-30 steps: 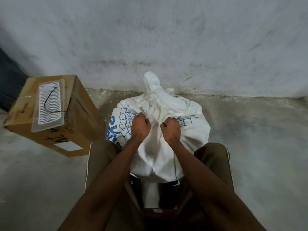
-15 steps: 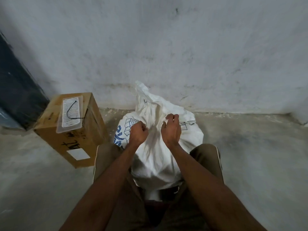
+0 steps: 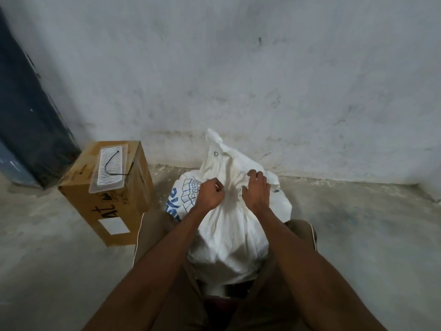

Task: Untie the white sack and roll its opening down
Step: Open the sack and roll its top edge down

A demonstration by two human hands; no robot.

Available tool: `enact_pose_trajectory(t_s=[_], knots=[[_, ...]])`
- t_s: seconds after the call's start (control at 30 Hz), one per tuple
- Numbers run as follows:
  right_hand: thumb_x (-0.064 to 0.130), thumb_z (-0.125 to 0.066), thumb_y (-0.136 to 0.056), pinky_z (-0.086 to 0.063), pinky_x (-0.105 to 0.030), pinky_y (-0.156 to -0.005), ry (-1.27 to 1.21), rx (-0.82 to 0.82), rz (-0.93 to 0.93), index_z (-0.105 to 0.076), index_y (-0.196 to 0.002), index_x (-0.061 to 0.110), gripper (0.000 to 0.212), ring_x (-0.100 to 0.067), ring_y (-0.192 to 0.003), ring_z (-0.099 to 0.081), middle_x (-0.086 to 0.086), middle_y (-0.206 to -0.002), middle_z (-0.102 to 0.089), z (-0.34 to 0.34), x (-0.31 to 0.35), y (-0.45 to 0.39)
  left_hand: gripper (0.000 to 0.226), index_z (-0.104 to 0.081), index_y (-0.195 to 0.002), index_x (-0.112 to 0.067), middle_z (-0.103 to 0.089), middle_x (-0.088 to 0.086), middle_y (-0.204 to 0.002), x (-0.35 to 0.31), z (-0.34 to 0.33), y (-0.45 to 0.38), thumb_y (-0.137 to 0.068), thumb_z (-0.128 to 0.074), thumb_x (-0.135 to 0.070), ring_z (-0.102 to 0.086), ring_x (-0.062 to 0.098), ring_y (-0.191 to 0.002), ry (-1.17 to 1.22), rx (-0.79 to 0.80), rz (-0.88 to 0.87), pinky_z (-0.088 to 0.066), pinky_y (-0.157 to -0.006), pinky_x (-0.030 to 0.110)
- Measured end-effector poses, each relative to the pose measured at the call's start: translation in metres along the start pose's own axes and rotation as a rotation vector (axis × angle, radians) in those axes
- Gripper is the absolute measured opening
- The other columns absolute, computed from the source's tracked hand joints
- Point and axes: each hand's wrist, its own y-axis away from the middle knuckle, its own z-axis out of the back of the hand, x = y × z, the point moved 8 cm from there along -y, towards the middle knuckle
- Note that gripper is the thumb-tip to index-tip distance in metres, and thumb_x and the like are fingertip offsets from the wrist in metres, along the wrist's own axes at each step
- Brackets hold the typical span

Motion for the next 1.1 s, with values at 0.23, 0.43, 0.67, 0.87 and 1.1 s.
enact_pose_trajectory(t_s=[0.23,0.43,0.67,0.87,1.1], knots=[[0.010,-0.073,-0.073,-0.044,-0.044,-0.095,-0.007,-0.041,0.005,-0.049,-0.132,0.016,0.064,-0.028,-0.122,-0.051,-0.007,-0.135,-0.050,-0.004,0.018,-0.041,0.010,-0.069,-0.096,-0.009,-0.072,0.003,-0.088,-0.007,-0.001,-0.025,-0.087,-0.064,-0.011,-0.067,0.017,-0.078,0.091,-0.041,0.010,-0.045,-0.067,0.022],[-0.003,-0.060,-0.070,-0.042,-0.041,-0.084,-0.030,0.004,0.055,-0.051,-0.106,0.011,0.039,-0.031,-0.097,-0.061,-0.006,-0.094,-0.064,-0.029,0.017,-0.060,0.033,-0.063,-0.117,-0.016,-0.058,0.005,-0.110,-0.030,0.002,-0.053,-0.084,-0.064,-0.021,-0.053,0.028,-0.112,-0.075,0.011,-0.265,-0.046,-0.094,0.037],[0.003,-0.058,-0.086,-0.054,-0.042,-0.077,-0.252,0.046,0.078,-0.059,-0.118,0.007,0.032,-0.032,-0.092,-0.065,-0.012,-0.106,-0.067,-0.039,0.022,-0.008,0.087,-0.045,-0.145,-0.028,-0.039,0.006,-0.152,-0.041,-0.007,-0.023,-0.058,-0.056,-0.029,-0.030,0.037,-0.140,-0.682,0.057,-0.623,-0.032,-0.107,0.051],[0.011,-0.057,-0.087,-0.052,-0.041,-0.069,-0.332,0.081,0.223,-0.062,-0.109,0.014,0.023,-0.023,-0.081,-0.062,-0.004,-0.098,-0.061,-0.028,0.041,0.047,0.048,-0.069,-0.108,-0.026,-0.052,-0.003,-0.146,-0.052,-0.001,0.021,-0.067,-0.044,-0.036,-0.030,0.029,-0.147,-0.839,0.071,-0.802,-0.024,-0.114,0.054],[0.031,-0.076,-0.082,-0.056,-0.028,-0.070,-0.568,0.112,0.106,-0.068,-0.090,0.024,0.013,-0.007,-0.074,-0.063,0.009,-0.089,-0.066,0.004,0.038,0.076,0.028,-0.077,-0.086,-0.028,-0.071,-0.002,-0.081,-0.054,0.032,0.055,-0.069,-0.057,-0.038,-0.060,0.019,-0.110,-0.947,0.016,-0.673,-0.025,-0.115,0.045]])
